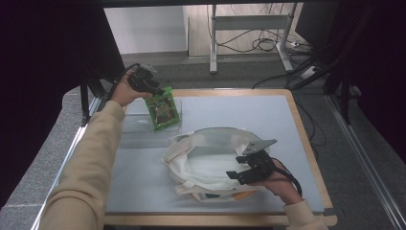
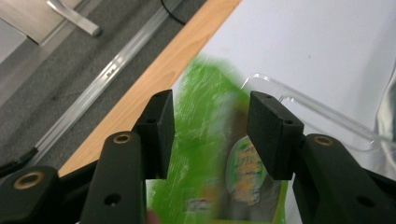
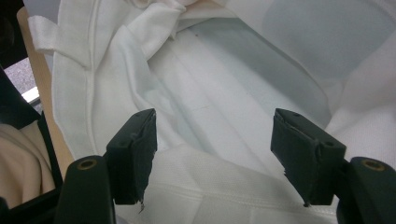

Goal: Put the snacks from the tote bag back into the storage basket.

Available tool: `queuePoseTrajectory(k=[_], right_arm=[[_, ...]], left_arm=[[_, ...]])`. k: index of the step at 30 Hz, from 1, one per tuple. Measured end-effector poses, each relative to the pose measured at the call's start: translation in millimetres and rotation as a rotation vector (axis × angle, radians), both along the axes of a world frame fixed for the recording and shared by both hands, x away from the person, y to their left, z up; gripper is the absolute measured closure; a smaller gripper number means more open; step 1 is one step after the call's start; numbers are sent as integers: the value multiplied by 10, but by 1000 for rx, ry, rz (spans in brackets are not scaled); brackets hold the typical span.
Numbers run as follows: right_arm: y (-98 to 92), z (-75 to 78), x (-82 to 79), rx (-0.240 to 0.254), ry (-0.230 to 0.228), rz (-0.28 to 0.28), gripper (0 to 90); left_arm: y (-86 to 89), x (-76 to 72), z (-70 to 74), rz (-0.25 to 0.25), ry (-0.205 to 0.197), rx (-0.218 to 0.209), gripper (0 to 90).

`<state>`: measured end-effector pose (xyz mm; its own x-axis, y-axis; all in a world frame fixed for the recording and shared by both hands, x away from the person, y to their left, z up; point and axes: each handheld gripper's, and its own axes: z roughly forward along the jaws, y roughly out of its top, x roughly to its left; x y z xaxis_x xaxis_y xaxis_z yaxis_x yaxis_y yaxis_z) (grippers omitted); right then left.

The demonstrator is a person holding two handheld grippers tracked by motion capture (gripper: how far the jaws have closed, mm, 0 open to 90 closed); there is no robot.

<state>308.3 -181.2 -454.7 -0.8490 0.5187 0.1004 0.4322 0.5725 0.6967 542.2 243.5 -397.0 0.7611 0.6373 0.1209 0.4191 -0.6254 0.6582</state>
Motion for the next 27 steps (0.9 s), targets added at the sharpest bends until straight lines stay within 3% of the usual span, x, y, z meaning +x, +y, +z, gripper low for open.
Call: queuePoseTrajectory(k=[12,27], right_arm=[[8,4,-6,0,-4,7,315],[-11,82,0,25,-23,6,316]], left_arm=[[54,-147,120,11,28,-26,517],[135,-478,92,23,86,-98,511]])
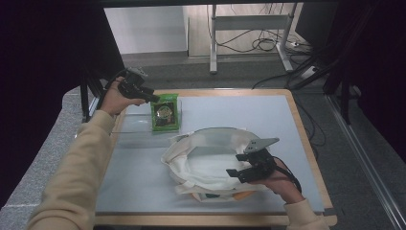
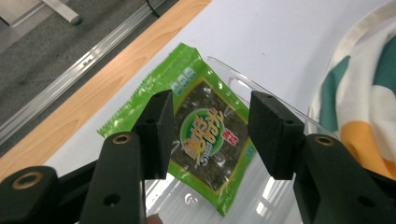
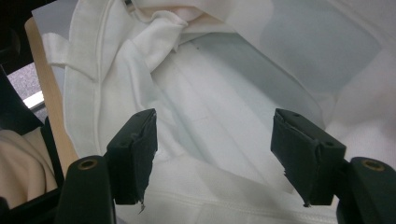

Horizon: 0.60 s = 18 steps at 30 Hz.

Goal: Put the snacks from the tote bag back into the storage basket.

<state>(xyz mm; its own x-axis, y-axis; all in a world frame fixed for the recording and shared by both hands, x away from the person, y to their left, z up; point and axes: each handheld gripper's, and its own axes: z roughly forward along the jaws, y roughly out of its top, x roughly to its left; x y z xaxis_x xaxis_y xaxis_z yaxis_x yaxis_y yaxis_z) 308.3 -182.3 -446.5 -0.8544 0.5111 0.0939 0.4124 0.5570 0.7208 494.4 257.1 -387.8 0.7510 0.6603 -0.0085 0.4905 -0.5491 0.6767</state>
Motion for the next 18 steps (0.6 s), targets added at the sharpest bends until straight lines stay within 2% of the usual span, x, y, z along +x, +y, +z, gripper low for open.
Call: queuePoseTrajectory(k=[8,11,18], right_arm=[[15,-7,45,4,7,13,316],[4,-18,52,4,6,17,315],[-25,16,19,11,-5,11,316]], left_arm=[[60,-203,-67,-2,15,-24,502],[73,-301,-75,-6,14,-48,501],[35,-523,-81,-25,14,-61,495]])
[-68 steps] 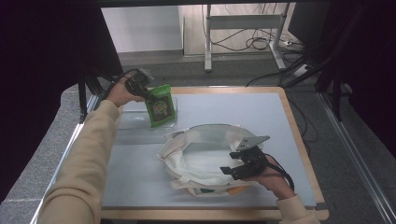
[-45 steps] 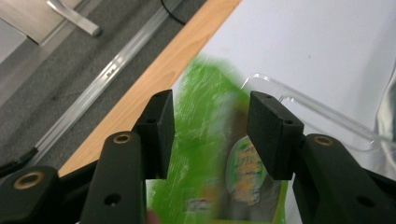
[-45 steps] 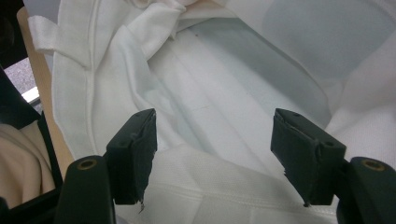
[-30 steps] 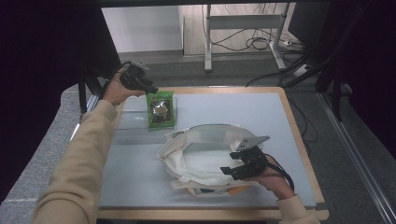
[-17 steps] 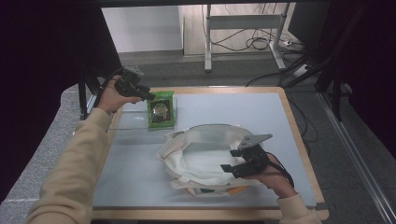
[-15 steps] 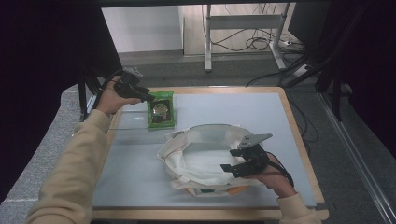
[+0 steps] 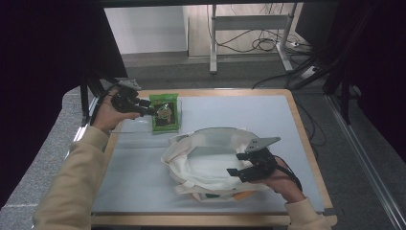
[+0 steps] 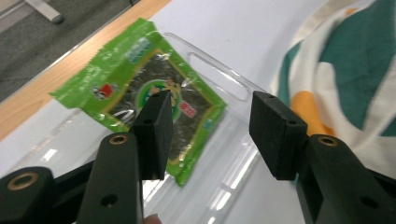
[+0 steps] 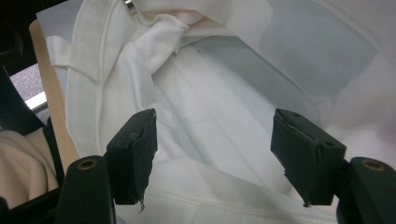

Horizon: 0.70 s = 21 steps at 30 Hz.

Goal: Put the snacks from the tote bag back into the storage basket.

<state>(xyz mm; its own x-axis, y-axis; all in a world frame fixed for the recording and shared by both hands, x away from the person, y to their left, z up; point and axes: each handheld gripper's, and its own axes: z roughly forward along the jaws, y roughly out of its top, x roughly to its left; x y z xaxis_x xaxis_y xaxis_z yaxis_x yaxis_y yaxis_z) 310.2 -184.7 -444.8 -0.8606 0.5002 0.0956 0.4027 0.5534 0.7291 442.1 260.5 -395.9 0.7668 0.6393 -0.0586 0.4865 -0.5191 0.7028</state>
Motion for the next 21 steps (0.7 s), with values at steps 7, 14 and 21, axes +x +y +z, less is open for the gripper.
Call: queuePoseTrajectory(k=[7,14,21], right_arm=[[-14,12,-15,-1,-2,-13,315],[-17,2,-16,-7,-4,-10,315],[-27,16,-22,-7,-9,-15,315]], left_arm=[[-80,-249,-10,-30,-4,-6,485],[-115,-466,-86,-38,-1,-17,479],[-115,-654,-226,-16,1,-20,471]])
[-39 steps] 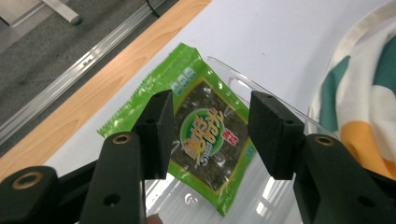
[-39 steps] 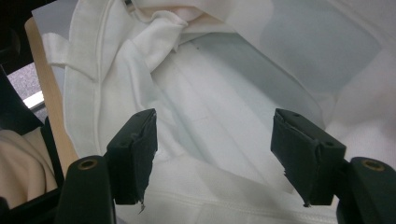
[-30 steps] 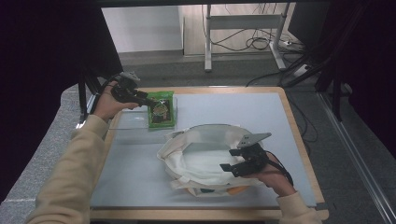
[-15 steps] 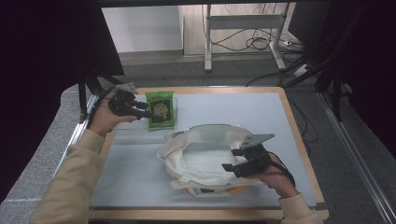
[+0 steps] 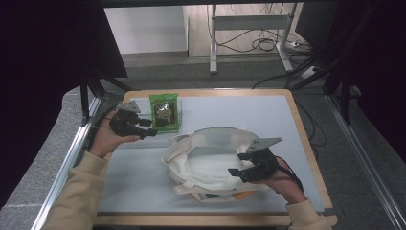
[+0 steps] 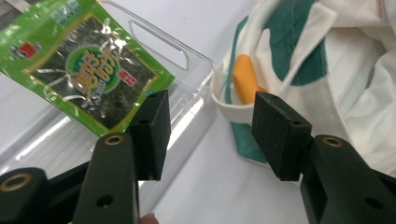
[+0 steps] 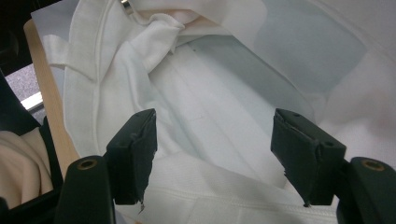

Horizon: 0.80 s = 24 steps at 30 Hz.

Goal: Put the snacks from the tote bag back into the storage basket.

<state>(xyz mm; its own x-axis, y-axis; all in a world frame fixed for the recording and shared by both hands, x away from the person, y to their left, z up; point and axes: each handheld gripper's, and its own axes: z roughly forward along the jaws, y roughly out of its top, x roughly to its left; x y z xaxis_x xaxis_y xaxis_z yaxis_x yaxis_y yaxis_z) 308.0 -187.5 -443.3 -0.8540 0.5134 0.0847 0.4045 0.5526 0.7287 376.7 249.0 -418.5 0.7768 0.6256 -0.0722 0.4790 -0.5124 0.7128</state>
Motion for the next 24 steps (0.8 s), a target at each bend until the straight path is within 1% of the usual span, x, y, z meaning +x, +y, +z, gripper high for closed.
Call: queuePoseTrajectory(k=[2,3,5,7,10,13,18,20,24], right_arm=[[-5,4,-3,-1,-2,-2,315],[-8,7,-4,1,-2,-4,316],[-17,13,0,3,-4,-7,316],[-31,16,5,5,-5,-12,316],[-56,15,12,7,-7,-20,316],[-78,19,11,9,-7,-28,316],[-109,34,7,15,-13,-36,316],[-116,37,7,17,-14,-39,316],[-118,33,7,15,-13,-43,315]], left_arm=[[-11,-63,-38,7,-3,-3,468],[-8,-92,-51,1,-2,-1,467],[-12,-157,-83,1,0,-17,467],[-12,-216,-117,3,-3,-22,465],[-6,-302,-165,3,-4,-23,460],[6,-389,-206,7,0,-43,457],[9,-493,-262,0,-1,-58,455],[19,-521,-291,-1,-1,-71,453],[43,-554,-376,10,11,-95,453]])
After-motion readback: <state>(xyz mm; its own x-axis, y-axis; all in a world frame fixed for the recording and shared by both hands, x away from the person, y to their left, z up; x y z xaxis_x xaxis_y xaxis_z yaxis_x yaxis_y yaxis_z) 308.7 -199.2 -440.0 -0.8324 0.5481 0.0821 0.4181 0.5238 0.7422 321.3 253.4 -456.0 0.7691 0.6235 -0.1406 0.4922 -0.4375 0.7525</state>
